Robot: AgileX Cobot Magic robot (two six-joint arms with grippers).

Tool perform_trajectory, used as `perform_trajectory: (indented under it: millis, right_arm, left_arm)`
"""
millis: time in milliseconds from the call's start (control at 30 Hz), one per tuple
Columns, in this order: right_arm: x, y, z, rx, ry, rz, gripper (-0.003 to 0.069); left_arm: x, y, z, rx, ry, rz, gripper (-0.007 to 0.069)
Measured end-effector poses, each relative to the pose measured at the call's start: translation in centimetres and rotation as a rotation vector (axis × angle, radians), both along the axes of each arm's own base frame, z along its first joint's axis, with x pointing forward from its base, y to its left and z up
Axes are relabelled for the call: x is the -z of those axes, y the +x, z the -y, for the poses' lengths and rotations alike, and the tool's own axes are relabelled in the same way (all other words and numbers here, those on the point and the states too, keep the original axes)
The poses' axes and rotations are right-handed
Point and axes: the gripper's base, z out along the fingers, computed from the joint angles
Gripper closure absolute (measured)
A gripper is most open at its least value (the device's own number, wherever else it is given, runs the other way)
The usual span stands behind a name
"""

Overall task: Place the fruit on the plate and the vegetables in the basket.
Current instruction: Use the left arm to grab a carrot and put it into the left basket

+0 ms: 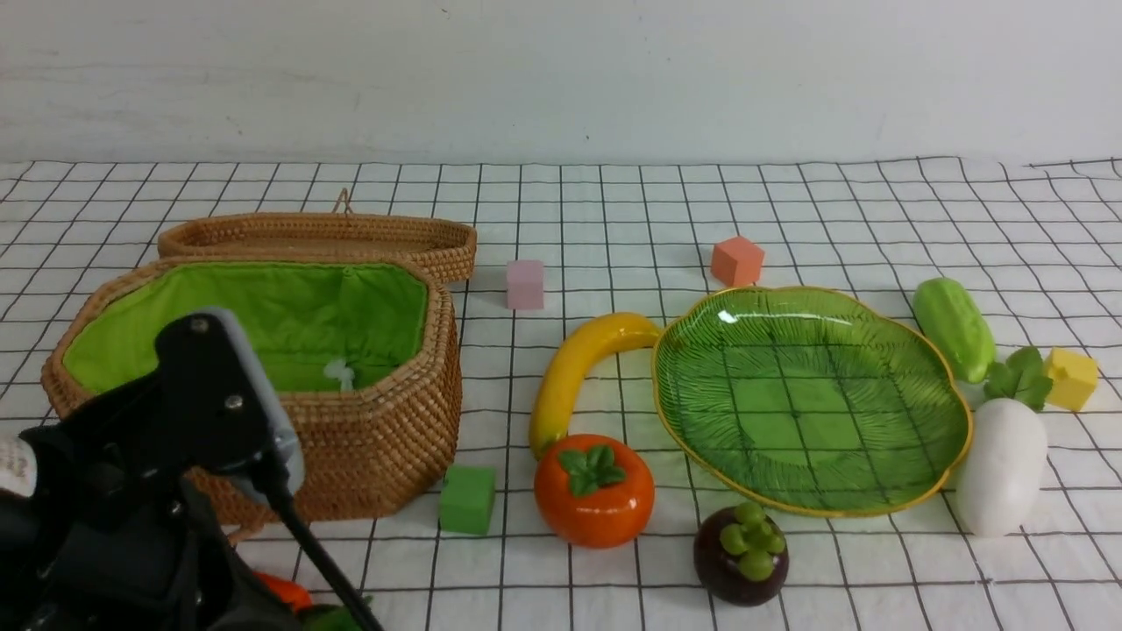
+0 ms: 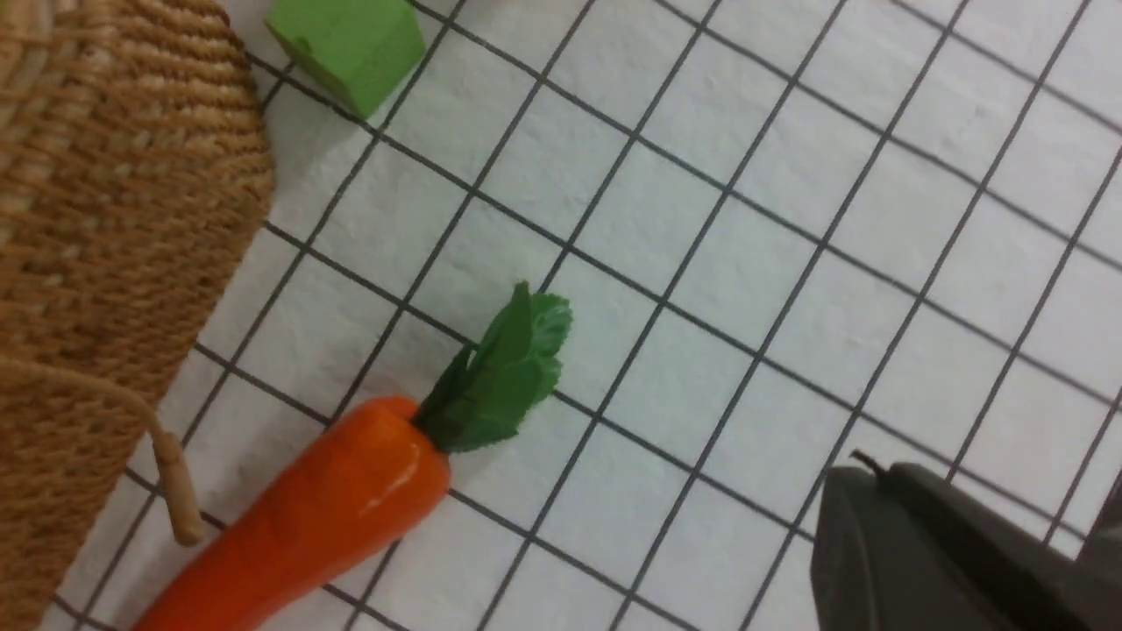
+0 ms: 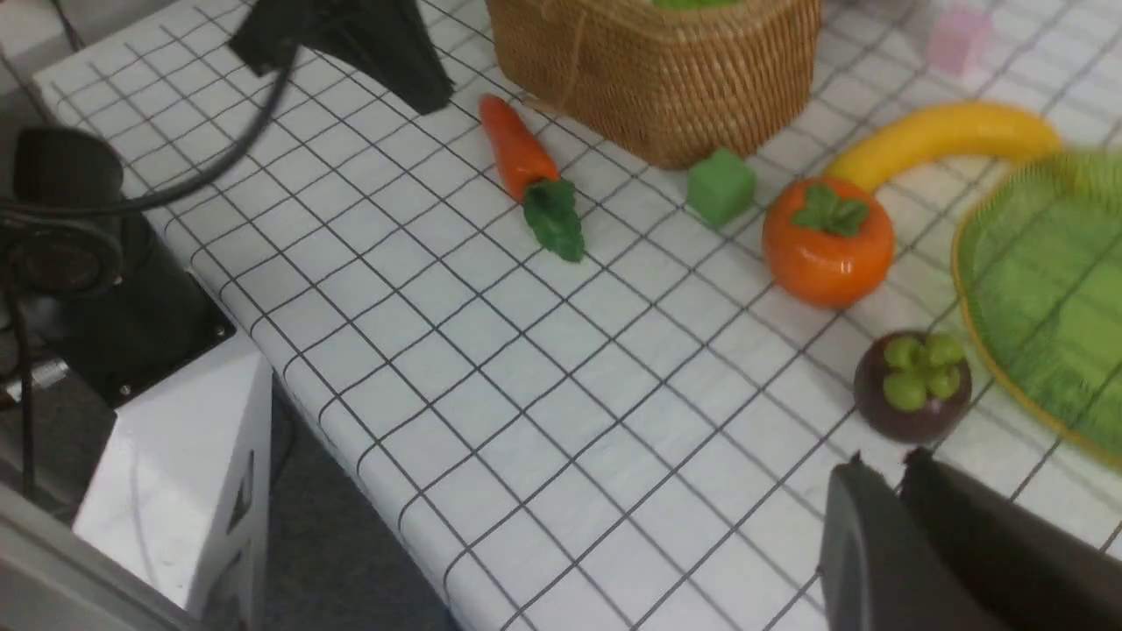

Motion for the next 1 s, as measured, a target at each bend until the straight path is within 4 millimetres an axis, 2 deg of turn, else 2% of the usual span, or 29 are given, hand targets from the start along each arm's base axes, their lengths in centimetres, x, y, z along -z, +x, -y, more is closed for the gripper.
perform_trajectory:
  millis: [67, 167, 200, 233, 400, 433, 467, 500, 533, 700, 867, 1000]
  right_arm:
    - [-0.3, -0.3, 0.0, -0.020, -0.015, 0.041, 0.0576]
    - [-0.3, -0.4, 0.1, -0.033, -0.029, 0.066, 0.0571]
    - [-0.3, -0.4, 0.1, -0.034, -0.029, 0.066, 0.0571]
    - [-0.3, -0.3, 0.1, -0.033, -0.032, 0.068, 0.0570]
    - [-0.3, -0.3, 0.1, -0.034, -0.034, 0.071, 0.0566]
    - [-0.3, -0.3, 0.1, -0.034, -0.034, 0.071, 0.0566]
    - [-0.3, -0.3, 0.1, -0.034, -0.034, 0.071, 0.0563]
    - [-0.3, -0.3, 0.1, -0.034, -0.034, 0.071, 0.0563]
    - [-0.3, -0.3, 0.1, -0.034, -0.034, 0.071, 0.0560]
    - [-0.3, -0.3, 0.1, -0.034, -0.034, 0.071, 0.0557]
    - [-0.3, -0.3, 0.1, -0.034, -0.034, 0.071, 0.0554]
    - [-0.3, -0.3, 0.1, -0.034, -0.034, 0.071, 0.0550]
  left_arm:
    - [0.8, 0.7, 0.1, 0.050, 0.049, -0.007, 0.0623]
    - [2.3, 1.9, 0.0, 0.111, 0.161, -0.031, 0.0528]
    - [2.4, 2.0, -0.1, 0.115, 0.169, -0.032, 0.0519]
    - [3.2, 2.6, -0.3, 0.133, 0.236, -0.046, 0.0430]
    - [5.5, 4.8, -0.7, 0.178, 0.397, -0.042, 0.0125]
    - [5.5, 4.9, -0.7, 0.178, 0.400, -0.036, 0.0115]
    - [6.1, 5.7, -0.5, 0.186, 0.412, -0.014, 0.0036]
    - [6.2, 5.8, -0.5, 0.187, 0.412, -0.010, 0.0036]
    - [6.8, 6.6, -0.2, 0.199, 0.410, 0.030, -0.0007]
    - [8.7, 8.4, 0.4, 0.305, 0.450, 0.091, -0.0003]
    - [11.0, 9.5, 0.5, 0.446, 0.539, 0.066, 0.0083]
    - [12.0, 9.9, 0.4, 0.486, 0.573, 0.047, 0.0125]
